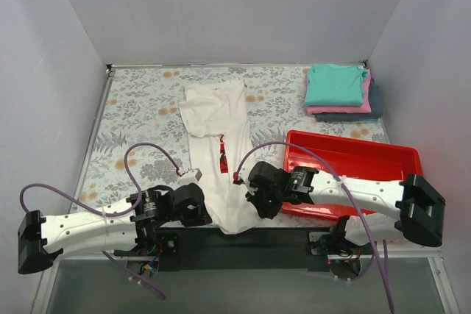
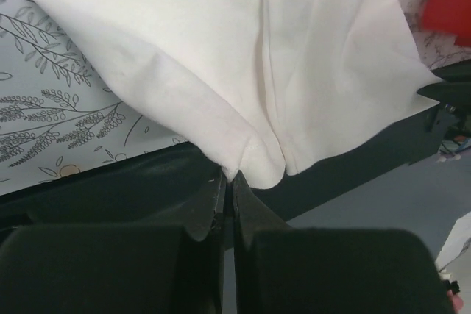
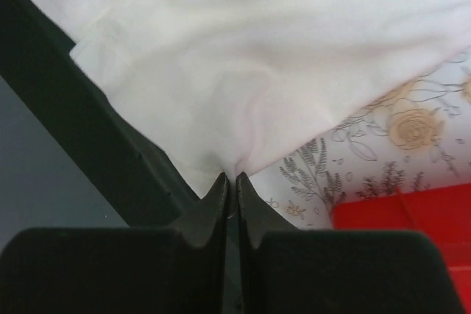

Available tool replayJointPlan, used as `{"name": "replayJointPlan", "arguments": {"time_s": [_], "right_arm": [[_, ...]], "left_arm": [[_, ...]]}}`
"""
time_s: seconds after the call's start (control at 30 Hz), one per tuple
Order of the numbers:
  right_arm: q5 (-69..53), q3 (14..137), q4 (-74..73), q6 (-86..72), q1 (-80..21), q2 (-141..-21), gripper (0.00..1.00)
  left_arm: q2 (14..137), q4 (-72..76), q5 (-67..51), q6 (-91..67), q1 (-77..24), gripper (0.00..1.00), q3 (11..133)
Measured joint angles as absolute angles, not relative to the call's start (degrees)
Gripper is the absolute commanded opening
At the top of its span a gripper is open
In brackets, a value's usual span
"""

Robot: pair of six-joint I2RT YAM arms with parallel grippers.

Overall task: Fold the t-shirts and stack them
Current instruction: Fold the tshirt

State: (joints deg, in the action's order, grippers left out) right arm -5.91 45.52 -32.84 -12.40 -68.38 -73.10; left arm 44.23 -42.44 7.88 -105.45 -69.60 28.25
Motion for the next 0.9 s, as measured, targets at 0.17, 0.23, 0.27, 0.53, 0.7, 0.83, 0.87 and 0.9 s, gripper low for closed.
{"name": "replayJointPlan", "arguments": {"time_s": [0.17, 0.23, 0.27, 0.53, 0.7, 0.83, 0.87, 0.9], "right_arm": [[3.22, 50.24, -33.21, -13.37, -68.16, -72.44, 0.01], [6.81, 52.36, -32.82, -13.32, -67.37, -73.65, 0.01], [8.29, 53.41, -32.42, -13.26, -66.74, -74.67, 0.01], [13.39, 60.75, -27.81, -10.28, -60.14, -87.64, 0.01], [14.0, 65.3, -26.44, -8.19, -56.86, -93.91, 0.01], [14.55, 69.52, -25.93, -6.57, -54.43, -97.43, 0.01], [14.63, 70.59, -25.67, -6.13, -53.91, -98.17, 0.01], [14.66, 71.55, -25.47, -5.72, -53.32, -98.94, 0.01]], "left_arm": [[43.97, -41.95, 14.17, -106.5, -69.6, 0.0, 28.23], [44.77, -41.98, 17.45, -106.56, -69.58, 0.0, 28.51], [45.17, -42.0, 19.25, -106.5, -69.56, 0.0, 28.82], [46.15, -33.67, 25.96, -98.7, -57.32, 0.0, 29.95], [49.08, -25.96, 25.02, -90.94, -47.72, 0.0, 30.09], [55.13, -20.8, 22.68, -85.52, -42.57, 0.0, 30.72], [56.6, -19.68, 21.98, -84.36, -41.23, 0.0, 30.94], [58.06, -18.48, 21.37, -83.26, -39.72, 0.0, 31.11]]}}
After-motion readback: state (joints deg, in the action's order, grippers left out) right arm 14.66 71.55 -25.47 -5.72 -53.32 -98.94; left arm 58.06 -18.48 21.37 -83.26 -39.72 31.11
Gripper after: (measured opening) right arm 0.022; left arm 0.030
